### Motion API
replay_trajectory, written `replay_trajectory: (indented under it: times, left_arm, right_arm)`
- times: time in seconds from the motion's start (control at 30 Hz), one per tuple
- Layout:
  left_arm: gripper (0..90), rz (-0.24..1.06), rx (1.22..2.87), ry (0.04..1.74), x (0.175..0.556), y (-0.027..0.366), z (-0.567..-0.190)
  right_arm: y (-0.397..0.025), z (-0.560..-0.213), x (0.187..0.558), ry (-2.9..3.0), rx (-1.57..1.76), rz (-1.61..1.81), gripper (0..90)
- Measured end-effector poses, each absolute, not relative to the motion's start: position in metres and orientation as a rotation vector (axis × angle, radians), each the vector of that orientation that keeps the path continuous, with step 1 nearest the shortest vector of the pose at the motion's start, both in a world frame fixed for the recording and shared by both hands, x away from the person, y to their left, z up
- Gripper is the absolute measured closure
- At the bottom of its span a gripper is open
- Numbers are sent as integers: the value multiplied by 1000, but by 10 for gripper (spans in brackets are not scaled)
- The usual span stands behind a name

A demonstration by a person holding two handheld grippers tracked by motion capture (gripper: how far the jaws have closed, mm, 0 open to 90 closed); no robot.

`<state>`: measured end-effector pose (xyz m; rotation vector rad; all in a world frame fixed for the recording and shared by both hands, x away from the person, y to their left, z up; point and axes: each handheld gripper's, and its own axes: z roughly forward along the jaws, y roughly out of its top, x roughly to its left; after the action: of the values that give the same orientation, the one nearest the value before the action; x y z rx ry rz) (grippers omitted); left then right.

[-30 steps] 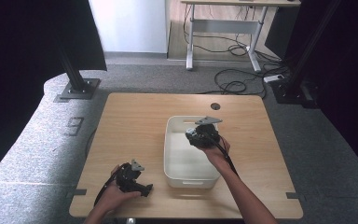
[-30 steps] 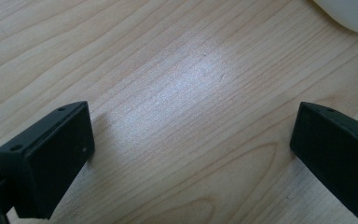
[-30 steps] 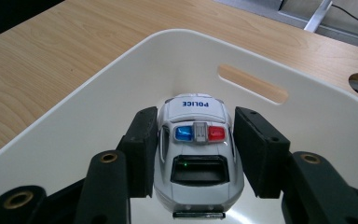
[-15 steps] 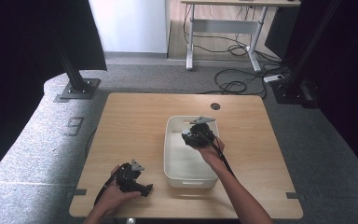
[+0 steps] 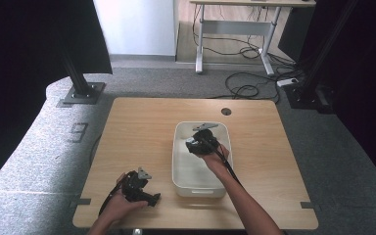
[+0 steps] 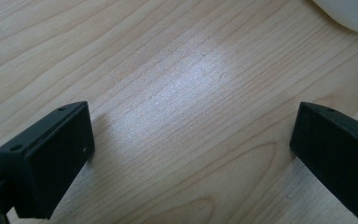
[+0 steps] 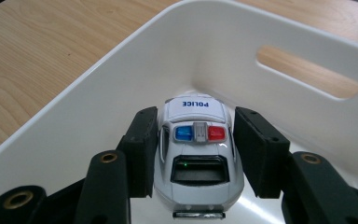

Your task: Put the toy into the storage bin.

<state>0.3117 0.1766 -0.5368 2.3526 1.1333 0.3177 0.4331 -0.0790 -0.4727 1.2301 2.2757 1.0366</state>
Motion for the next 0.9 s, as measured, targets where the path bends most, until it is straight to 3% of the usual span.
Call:
replay_trajectory:
  times: [0.9]
  left_arm:
    - [0, 319, 2355, 1128, 312, 177, -537]
  right_arm:
    - [-49, -505, 441, 2466, 1249, 858, 506]
